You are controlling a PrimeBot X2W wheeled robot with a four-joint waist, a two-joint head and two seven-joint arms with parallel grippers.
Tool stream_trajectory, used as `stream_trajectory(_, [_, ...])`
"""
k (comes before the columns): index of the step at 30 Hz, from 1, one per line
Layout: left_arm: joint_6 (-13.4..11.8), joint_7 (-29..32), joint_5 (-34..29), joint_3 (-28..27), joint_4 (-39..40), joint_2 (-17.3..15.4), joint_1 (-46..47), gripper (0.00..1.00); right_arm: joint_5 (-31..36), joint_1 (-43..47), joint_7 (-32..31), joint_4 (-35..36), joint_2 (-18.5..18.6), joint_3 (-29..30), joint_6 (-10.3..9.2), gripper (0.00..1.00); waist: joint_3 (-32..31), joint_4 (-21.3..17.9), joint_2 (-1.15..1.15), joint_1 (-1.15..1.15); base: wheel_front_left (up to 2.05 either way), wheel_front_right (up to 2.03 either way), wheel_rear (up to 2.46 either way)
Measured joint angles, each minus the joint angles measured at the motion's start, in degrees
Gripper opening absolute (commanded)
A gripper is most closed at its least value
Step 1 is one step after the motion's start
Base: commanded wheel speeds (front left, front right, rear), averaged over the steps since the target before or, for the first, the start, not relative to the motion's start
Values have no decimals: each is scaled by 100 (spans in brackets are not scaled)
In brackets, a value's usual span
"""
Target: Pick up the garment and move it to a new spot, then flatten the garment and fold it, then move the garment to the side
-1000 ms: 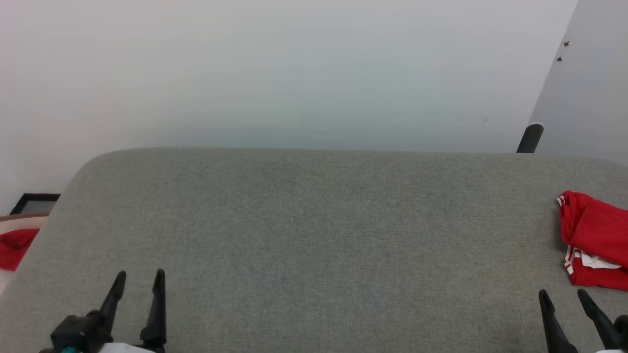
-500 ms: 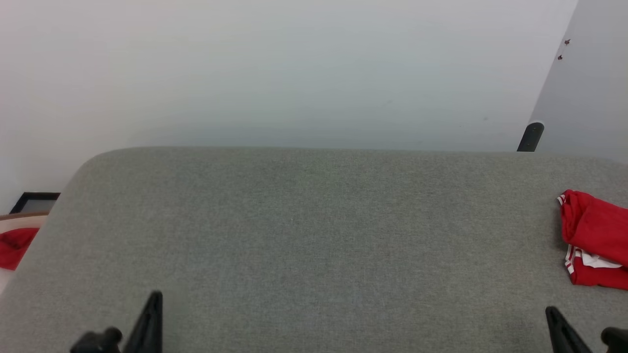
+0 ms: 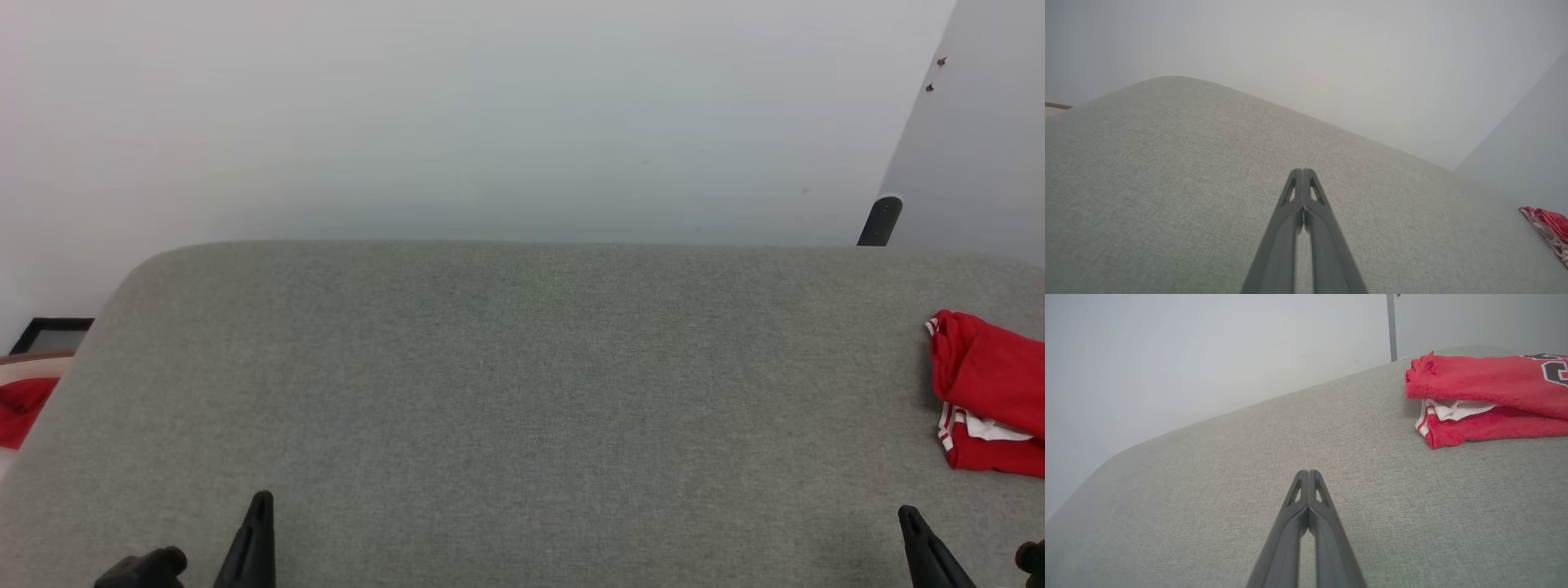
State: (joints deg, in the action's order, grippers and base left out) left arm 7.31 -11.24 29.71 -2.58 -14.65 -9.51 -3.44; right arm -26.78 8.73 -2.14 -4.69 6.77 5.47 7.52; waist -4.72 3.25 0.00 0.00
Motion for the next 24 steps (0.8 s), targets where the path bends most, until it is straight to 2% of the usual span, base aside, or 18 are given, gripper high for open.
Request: stream_trajectory(24, [0, 556, 1947, -123, 18, 204, 293, 0, -2018, -445, -129, -289, -124, 25, -1, 0, 104, -69, 0, 0, 0, 0, 0])
